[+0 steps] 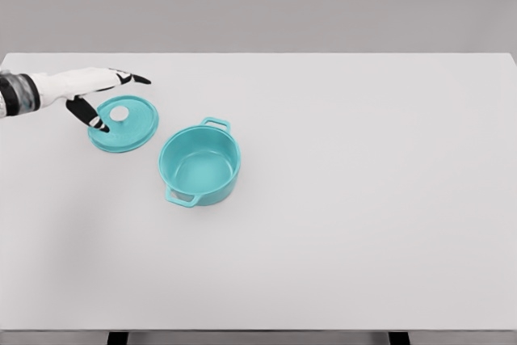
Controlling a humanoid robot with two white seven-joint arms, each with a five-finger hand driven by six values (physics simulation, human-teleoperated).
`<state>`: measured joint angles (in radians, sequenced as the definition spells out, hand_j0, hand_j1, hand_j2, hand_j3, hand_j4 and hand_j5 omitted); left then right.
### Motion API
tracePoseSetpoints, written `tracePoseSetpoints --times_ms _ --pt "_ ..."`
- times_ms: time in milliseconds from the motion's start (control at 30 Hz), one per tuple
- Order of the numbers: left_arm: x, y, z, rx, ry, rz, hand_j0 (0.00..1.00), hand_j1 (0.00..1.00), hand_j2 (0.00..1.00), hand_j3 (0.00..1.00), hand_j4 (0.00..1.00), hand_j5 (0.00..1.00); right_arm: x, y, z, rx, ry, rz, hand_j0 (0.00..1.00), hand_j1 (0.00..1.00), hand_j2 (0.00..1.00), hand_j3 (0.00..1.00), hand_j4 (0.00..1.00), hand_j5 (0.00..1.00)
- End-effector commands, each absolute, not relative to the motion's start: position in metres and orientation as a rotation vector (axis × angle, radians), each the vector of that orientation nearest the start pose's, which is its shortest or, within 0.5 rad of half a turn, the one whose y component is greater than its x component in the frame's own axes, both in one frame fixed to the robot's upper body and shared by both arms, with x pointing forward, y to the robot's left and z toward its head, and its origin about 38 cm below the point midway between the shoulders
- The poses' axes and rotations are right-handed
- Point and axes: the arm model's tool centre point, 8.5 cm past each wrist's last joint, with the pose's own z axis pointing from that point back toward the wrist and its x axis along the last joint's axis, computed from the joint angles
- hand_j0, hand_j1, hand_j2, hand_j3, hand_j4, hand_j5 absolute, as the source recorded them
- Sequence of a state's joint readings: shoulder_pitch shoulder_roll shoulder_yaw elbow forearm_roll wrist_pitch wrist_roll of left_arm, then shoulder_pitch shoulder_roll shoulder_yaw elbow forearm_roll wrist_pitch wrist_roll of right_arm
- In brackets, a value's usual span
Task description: Cover the pot with left arm
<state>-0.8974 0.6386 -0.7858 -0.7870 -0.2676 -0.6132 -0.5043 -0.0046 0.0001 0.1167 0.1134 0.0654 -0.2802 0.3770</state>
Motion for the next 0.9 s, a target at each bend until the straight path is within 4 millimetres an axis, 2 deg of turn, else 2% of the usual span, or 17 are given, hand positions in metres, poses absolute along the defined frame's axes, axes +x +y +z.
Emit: tracePoseSetpoints --times_ms 0,67,167,333,867 --pt "0.518 0.353 0.168 0.334 -1.232 -1.734 1.00 1.00 1.00 1.00 1.00 1.00 -0.013 -0.239 -0.253 0.311 -0.125 0.216 1.00 1.00 1.00 1.00 1.00 1.00" --pt "0.518 0.354 0.166 0.331 -1.220 -1.736 0.85 0.85 0.85 0.85 0.85 0.85 -0.013 -0.239 -0.253 0.311 -0.125 0.216 1.00 1.00 1.00 1.00 1.00 1.00" --pt "0.518 0.357 0.166 0.335 -1.217 -1.731 0.74 0.74 0.74 0.74 0.74 0.74 -0.013 -0.239 -0.253 0.311 -0.125 0.216 1.00 1.00 1.00 1.00 1.00 1.00" --pt "0.516 0.368 0.161 0.337 -1.180 -1.716 0.75 0.75 0.75 0.75 0.75 0.75 -0.013 -0.239 -0.253 0.311 -0.125 0.216 1.00 1.00 1.00 1.00 1.00 1.00" --pt "0.516 0.365 0.160 0.332 -1.181 -1.720 0.76 0.76 0.76 0.76 0.76 0.76 -0.013 -0.239 -0.253 0.311 -0.125 0.216 1.00 1.00 1.00 1.00 1.00 1.00"
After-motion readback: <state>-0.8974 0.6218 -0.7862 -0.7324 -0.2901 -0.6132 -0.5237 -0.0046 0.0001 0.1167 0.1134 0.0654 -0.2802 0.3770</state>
